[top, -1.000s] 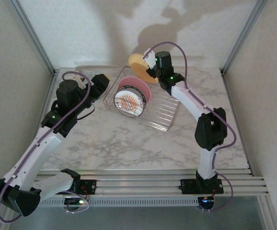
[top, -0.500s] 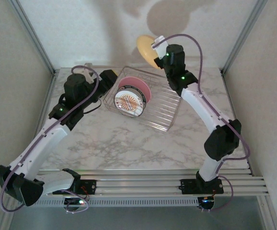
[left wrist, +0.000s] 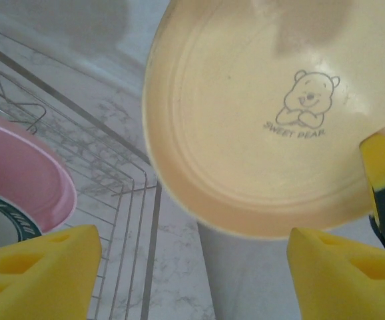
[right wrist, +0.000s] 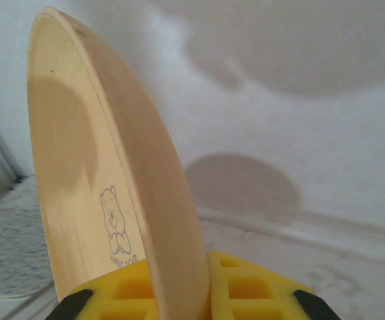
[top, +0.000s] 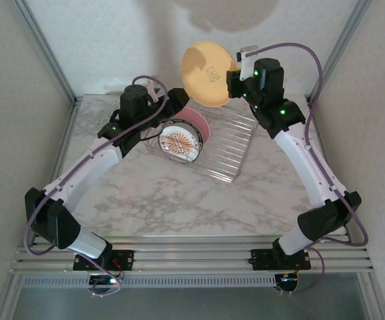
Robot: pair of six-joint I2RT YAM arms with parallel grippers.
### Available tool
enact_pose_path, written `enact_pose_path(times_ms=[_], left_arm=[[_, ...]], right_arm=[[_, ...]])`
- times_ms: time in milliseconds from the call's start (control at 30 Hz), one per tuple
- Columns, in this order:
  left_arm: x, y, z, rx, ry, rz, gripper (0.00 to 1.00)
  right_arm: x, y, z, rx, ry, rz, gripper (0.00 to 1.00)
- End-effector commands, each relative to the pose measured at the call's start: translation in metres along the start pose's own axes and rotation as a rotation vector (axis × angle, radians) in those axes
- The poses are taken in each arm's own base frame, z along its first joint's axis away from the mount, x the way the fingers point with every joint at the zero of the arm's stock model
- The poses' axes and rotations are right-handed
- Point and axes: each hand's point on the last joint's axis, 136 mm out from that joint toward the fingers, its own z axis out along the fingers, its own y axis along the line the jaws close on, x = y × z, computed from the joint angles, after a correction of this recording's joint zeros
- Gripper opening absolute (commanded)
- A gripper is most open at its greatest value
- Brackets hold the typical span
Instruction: Unload the plates from the dish rack
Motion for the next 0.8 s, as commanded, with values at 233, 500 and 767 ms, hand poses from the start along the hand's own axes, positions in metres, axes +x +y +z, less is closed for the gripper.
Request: enact_pose_path(times_ms=[233, 500, 767], left_arm=[[-0.007, -0.007, 0.014, -0.005, 0.008, 0.051, 0.72], [-0.008, -0.005, 0.015, -0.011, 0.001, 0.044, 0.53], [-0.006, -0.001, 0.013, -0.021, -0.002, 0.021, 0.09]], right_arm=[[-0.016, 0.018, -0.025, -0.203, 0.027, 0.348, 0.0], [-0.011, 0.024, -0.021, -0.264, 0.056, 0.411, 0.0], [-0.002, 0.03, -0.018, -0.302, 0.097, 0.452, 0.0]])
